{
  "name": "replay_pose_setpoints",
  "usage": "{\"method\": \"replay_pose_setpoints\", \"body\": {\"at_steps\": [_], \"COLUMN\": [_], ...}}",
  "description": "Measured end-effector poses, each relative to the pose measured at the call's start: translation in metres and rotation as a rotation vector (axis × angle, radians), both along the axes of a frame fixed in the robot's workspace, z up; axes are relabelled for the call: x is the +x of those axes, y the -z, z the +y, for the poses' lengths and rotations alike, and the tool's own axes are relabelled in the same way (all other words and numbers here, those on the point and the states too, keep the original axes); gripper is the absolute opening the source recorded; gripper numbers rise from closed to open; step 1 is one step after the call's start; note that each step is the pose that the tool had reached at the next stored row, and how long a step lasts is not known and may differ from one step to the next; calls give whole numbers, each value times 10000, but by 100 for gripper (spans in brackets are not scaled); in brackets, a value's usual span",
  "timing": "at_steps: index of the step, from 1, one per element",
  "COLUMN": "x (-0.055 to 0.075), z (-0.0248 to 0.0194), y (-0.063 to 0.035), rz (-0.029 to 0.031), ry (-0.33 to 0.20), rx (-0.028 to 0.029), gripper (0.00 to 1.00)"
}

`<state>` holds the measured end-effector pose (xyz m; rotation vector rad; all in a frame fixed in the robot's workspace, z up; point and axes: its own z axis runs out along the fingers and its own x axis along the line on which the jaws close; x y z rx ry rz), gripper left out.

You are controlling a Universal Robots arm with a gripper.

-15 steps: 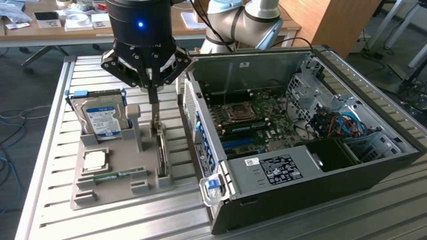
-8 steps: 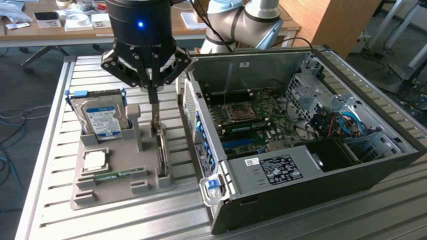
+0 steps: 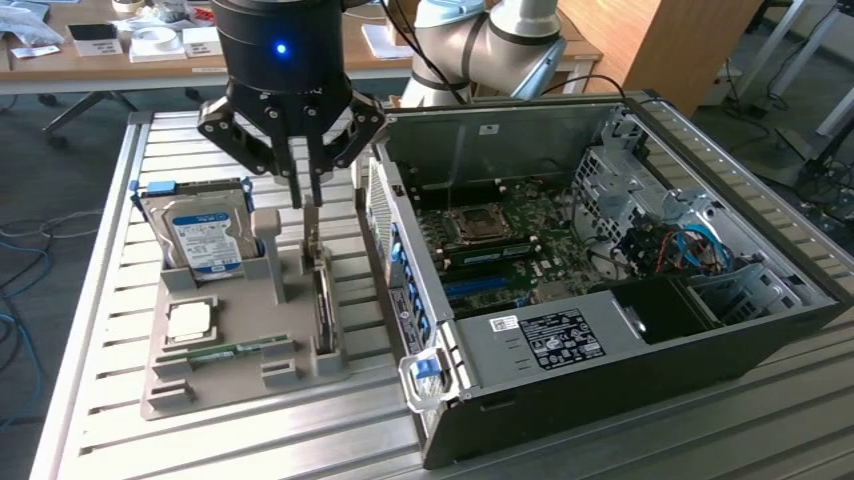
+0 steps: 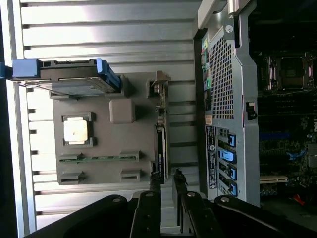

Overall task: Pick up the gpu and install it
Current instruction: 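Pick up the gpu and move the gpu toward the slot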

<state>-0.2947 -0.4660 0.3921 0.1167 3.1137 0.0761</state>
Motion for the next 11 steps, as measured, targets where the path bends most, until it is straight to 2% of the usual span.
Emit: {"method": "replay_pose_setpoints", "body": {"at_steps": [1,3,6,7,11], "x": [0,0,0,0,0], "z": [0,0,0,0,0], "y": [0,0,0,0,0], "rz": [0,0,0,0,0], "ry": [0,0,0,0,0], "rx": [0,0,0,0,0], "gripper": [24,35,41,47,47]}}
